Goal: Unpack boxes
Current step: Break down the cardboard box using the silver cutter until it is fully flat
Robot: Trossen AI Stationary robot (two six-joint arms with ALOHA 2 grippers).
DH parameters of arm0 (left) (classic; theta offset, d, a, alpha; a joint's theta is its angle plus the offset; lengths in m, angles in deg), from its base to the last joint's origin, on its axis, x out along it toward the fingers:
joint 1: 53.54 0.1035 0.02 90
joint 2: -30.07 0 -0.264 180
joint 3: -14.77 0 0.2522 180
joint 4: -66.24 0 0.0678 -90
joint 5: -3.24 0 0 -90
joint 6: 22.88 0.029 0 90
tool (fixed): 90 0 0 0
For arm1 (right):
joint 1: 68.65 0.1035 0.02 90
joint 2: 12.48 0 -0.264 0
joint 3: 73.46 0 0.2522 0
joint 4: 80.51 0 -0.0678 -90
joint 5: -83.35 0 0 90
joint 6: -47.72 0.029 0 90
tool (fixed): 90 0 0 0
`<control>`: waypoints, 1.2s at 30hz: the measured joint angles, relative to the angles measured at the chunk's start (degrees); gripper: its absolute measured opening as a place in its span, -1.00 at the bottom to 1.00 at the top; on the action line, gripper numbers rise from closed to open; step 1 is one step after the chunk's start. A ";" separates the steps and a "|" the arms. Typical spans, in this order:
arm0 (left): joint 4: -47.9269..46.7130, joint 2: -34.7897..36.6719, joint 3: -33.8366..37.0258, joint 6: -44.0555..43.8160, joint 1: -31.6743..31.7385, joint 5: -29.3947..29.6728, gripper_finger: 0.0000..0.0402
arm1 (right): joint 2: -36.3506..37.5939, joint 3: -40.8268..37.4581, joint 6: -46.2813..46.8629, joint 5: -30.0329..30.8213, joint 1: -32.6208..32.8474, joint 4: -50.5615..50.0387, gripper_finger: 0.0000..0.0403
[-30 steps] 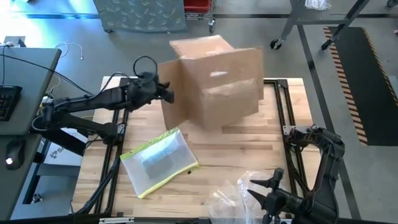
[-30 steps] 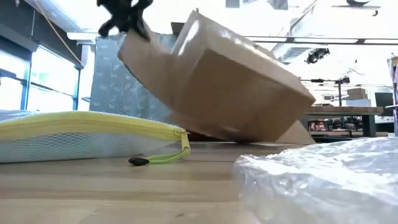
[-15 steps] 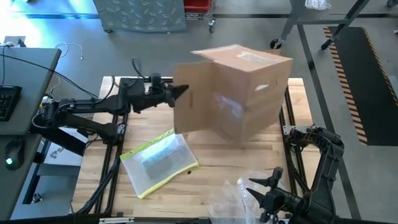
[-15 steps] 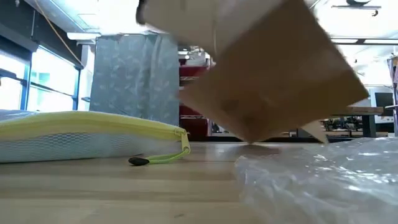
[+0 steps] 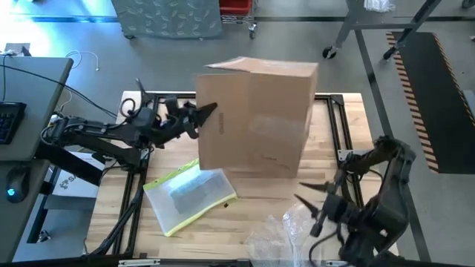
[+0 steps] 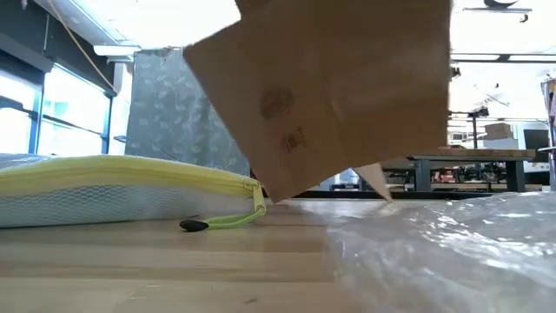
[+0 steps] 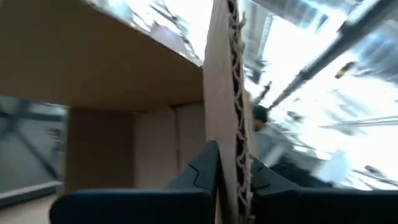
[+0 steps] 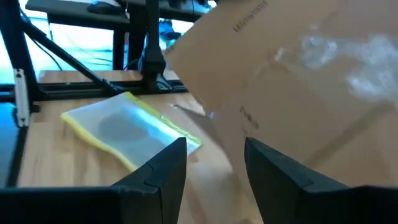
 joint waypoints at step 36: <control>10.92 -7.99 -6.73 8.89 8.71 -7.08 -1.00 | 28.23 -42.17 15.33 -3.38 -5.08 11.78 -0.27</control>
